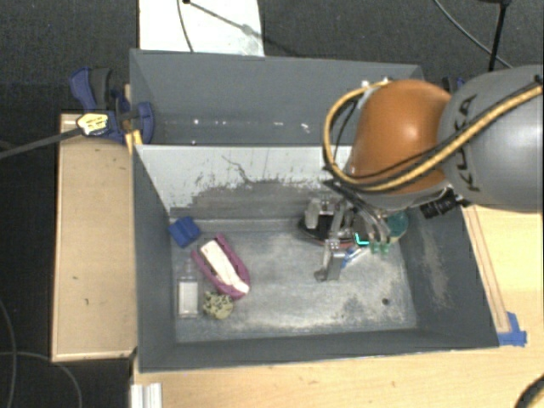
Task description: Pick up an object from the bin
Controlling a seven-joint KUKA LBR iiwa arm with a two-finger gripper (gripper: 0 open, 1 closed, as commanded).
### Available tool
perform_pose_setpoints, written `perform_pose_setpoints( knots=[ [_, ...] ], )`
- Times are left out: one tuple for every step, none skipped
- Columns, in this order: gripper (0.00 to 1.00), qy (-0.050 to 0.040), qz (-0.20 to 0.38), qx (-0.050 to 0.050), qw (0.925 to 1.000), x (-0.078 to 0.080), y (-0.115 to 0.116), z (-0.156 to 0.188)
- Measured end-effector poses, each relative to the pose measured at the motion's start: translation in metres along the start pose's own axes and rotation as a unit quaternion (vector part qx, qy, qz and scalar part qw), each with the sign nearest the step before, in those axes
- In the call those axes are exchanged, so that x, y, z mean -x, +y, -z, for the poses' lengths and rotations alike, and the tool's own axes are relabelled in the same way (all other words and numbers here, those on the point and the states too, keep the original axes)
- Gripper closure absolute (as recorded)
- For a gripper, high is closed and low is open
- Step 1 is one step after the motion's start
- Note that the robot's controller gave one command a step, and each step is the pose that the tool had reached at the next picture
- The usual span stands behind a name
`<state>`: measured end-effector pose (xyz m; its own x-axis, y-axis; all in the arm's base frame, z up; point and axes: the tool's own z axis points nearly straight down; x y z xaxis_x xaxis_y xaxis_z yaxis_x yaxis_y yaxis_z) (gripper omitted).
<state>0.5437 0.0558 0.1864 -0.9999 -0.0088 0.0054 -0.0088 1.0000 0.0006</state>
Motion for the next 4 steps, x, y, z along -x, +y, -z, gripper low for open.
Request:
perform_pose_setpoints(
  knots=[
    [0.00,-0.0015,0.052,0.001,0.9986,0.029,0.112,-0.120],
    [0.00,-0.0039,0.186,0.001,0.9826,-0.039,0.178,-0.085],
    [0.00,-0.0054,0.262,0.000,0.9650,-0.033,0.179,-0.066],
    [0.00,-0.0073,0.391,0.000,0.9205,0.004,0.164,-0.115]
  ],
)
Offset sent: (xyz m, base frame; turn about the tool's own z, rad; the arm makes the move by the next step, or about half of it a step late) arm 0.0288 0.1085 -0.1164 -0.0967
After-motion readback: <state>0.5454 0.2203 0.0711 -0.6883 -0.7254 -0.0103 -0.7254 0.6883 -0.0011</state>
